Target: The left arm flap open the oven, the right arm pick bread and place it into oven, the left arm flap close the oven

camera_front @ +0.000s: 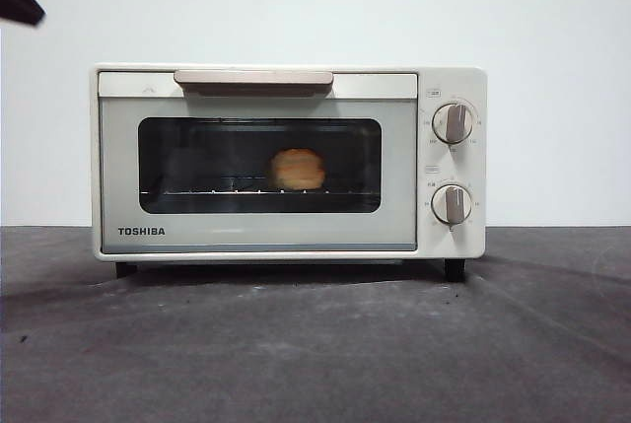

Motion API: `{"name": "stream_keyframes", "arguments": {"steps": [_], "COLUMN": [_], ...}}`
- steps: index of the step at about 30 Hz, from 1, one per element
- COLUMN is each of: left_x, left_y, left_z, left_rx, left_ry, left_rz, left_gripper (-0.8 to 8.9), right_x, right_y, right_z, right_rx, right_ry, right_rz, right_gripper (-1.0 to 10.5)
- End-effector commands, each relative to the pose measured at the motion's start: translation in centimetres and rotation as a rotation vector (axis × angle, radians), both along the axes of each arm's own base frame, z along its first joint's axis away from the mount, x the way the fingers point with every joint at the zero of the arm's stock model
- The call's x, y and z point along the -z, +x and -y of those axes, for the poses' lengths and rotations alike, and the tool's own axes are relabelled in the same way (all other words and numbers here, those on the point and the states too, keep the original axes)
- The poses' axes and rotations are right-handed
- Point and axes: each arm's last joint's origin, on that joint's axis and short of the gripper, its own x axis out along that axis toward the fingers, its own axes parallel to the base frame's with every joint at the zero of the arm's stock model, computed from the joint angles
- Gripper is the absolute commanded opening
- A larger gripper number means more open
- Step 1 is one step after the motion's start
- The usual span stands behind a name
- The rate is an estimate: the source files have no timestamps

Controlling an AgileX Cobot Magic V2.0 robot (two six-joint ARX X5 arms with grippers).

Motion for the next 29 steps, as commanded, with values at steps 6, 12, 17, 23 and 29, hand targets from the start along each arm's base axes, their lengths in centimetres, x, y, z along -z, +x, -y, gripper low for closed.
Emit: {"name": "stream_keyframes", "arguments": {"steps": [6,12,17,23,29], "left_x": [-2.6,-2.8,-2.9,-2.9,-2.9], "left_y": [-2.7,-4.0,-4.3,-4.3,-4.3], "left_z": [-0.1,-0.3,-0.3,-0.3,-0.3], "left_rx": [0.055,0.063,0.062,0.062,0.062], "left_ry": [0.13,0.144,0.142,0.142,0.142], "left_rz": [0.076,0.096,0.105,0.104,0.104], "left_gripper": [0.16,0.16,0.16,0.17,0.17], "right_x": [-0.6,-0.6,-0.6,-0.5,-0.5], "right_y": [0.1,0.1,0.1,0.1,0.1], "right_z": [-0.3,-0.3,-0.3,-0.2,-0.2], "right_rx": [-0.011,-0.01,-0.01,-0.011,-0.011], "right_ry": [0.019,0.019,0.019,0.017,0.017], "right_rz": [0.037,0.037,0.037,0.034,0.035], "right_gripper": [4.8,4.8,4.2,0.9,0.1]}}
